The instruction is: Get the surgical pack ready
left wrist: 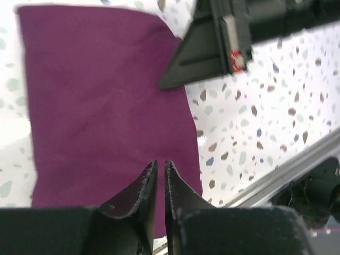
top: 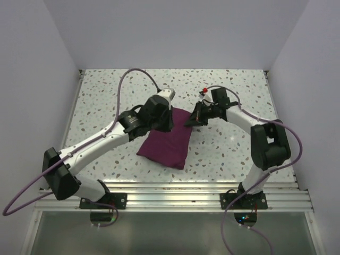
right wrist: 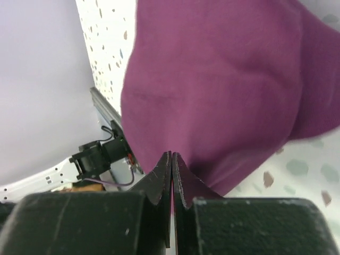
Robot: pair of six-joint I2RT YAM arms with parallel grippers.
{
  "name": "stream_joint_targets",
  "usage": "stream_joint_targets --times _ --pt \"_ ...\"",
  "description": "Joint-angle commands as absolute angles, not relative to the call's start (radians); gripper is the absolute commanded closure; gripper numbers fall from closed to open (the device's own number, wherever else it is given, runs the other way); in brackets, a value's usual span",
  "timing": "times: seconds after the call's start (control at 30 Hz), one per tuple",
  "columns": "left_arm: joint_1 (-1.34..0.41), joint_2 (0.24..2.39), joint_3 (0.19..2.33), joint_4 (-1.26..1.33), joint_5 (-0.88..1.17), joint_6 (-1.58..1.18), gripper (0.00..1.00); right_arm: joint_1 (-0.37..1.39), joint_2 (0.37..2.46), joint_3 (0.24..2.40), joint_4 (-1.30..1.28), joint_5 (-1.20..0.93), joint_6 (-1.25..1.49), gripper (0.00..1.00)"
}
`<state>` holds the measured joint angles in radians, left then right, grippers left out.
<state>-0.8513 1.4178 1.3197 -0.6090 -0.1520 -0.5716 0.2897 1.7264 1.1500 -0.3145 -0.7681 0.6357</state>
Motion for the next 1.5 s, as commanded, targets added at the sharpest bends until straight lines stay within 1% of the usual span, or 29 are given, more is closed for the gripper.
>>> stream_joint_targets --times 0.0,0.03,0.07,0.1,0.23,0.3,0.33,0.4,0.43,0.47,0.53,0.63,0.7,0.77,0.9,0.93,1.03,1.17,1.3,1.4,1.47 --pt "-0.864 1.469 1.224 -0.491 0.027 -0.591 0.88 0.288 1.81 1.186 -0.195 -0.899 0.638 1.0" --pt "-0.864 1.488 1.212 -0.45 0.04 -0.603 0.91 0.287 1.85 1.181 -0.192 -0.908 0.634 1.0" --pt "-0.865 1.497 1.188 -0.43 0.069 -0.615 0.98 0.287 1.859 1.171 -0.181 -0.91 0.629 1.0" --pt "-0.867 1.503 1.178 -0.41 0.077 -0.627 1.0 0.287 1.865 1.128 -0.166 -0.91 0.626 1.0" --pt "-0.874 1.538 1.155 -0.322 0.09 -0.64 1.0 0.284 1.879 1.005 -0.06 -0.9 0.656 1.0" --pt "-0.874 1.572 1.157 -0.304 0.113 -0.637 1.0 0.287 1.887 0.973 0.038 -0.911 0.69 1.0" --pt "-0.874 1.583 1.151 -0.293 0.118 -0.638 1.0 0.287 1.89 0.98 0.04 -0.904 0.684 1.0" --pt "-0.876 1.598 1.154 -0.291 0.121 -0.632 1.0 0.285 1.885 1.049 -0.058 -0.89 0.632 1.0" --pt "-0.876 1.598 1.161 -0.301 0.117 -0.634 1.0 0.287 1.87 1.075 -0.102 -0.887 0.615 1.0" --pt "-0.874 1.595 1.166 -0.31 0.104 -0.632 1.0 0.285 1.811 1.094 -0.153 -0.884 0.608 1.0" --pt "-0.874 1.574 1.164 -0.333 0.095 -0.632 1.0 0.287 1.746 1.111 -0.19 -0.867 0.606 1.0" --pt "-0.874 1.549 1.166 -0.379 0.089 -0.634 1.0 0.301 1.666 1.085 -0.252 -0.907 0.612 1.0" --pt "-0.876 1.52 1.16 -0.405 0.077 -0.632 1.0 0.316 1.622 1.033 -0.271 -0.893 0.606 1.0" --pt "-0.873 1.496 1.157 -0.435 0.052 -0.632 1.0 0.325 1.637 0.962 -0.204 -0.905 0.632 1.0" --pt "-0.861 1.465 1.131 -0.509 0.031 -0.667 1.0 0.365 1.722 0.902 -0.104 -0.905 0.641 1.0" --pt "-0.858 1.448 1.117 -0.514 0.017 -0.676 1.0 0.37 1.742 0.888 -0.033 -0.916 0.652 1.0" --pt "-0.836 1.372 1.074 -0.549 0.009 -0.712 1.0 0.371 1.802 0.839 0.05 -0.919 0.684 1.0" --pt "-0.811 1.312 1.071 -0.713 0.003 -0.777 1.0 0.373 1.757 0.834 0.003 -0.902 0.634 1.0" --pt "-0.793 1.264 1.052 -0.833 -0.055 -0.851 1.0 0.38 1.652 0.879 -0.136 -0.897 0.597 1.0" --pt "-0.743 1.24 0.999 -0.874 -0.012 -0.88 1.0 0.408 1.556 0.862 -0.228 -0.89 0.591 1.0" --pt "-0.733 1.218 0.965 -0.88 0.037 -0.902 1.0 0.423 1.51 0.801 -0.219 -0.891 0.612 1.0"
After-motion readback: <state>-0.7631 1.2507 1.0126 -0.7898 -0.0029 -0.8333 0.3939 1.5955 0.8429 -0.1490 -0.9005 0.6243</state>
